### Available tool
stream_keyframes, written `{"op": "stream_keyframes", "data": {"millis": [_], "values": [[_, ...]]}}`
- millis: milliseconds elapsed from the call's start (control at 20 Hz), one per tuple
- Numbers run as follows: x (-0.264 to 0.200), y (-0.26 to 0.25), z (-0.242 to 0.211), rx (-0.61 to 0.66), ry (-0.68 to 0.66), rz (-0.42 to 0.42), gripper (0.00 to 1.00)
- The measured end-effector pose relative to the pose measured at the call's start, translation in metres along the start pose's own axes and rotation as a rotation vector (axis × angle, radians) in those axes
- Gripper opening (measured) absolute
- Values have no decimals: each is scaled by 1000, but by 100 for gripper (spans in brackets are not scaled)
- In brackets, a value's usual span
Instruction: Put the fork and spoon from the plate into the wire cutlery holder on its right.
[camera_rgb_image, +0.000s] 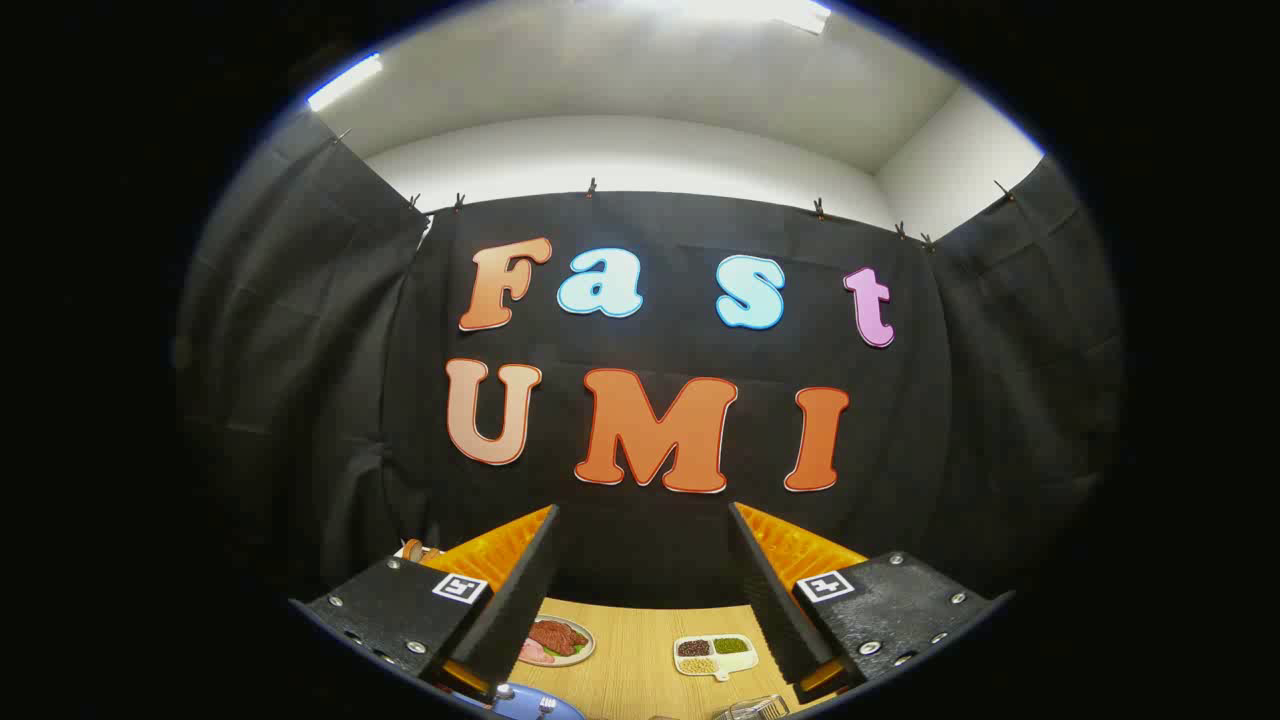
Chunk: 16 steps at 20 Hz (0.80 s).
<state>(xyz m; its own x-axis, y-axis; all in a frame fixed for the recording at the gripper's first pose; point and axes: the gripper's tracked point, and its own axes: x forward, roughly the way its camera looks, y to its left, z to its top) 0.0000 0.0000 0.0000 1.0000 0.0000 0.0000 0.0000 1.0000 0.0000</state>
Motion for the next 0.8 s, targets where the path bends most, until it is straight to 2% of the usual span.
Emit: {"op": "stream_keyframes", "data": {"millis": [400,800], "values": [[2,14,-20,8,55,32,96],[5,47,-65,14,207,107,96]]}}
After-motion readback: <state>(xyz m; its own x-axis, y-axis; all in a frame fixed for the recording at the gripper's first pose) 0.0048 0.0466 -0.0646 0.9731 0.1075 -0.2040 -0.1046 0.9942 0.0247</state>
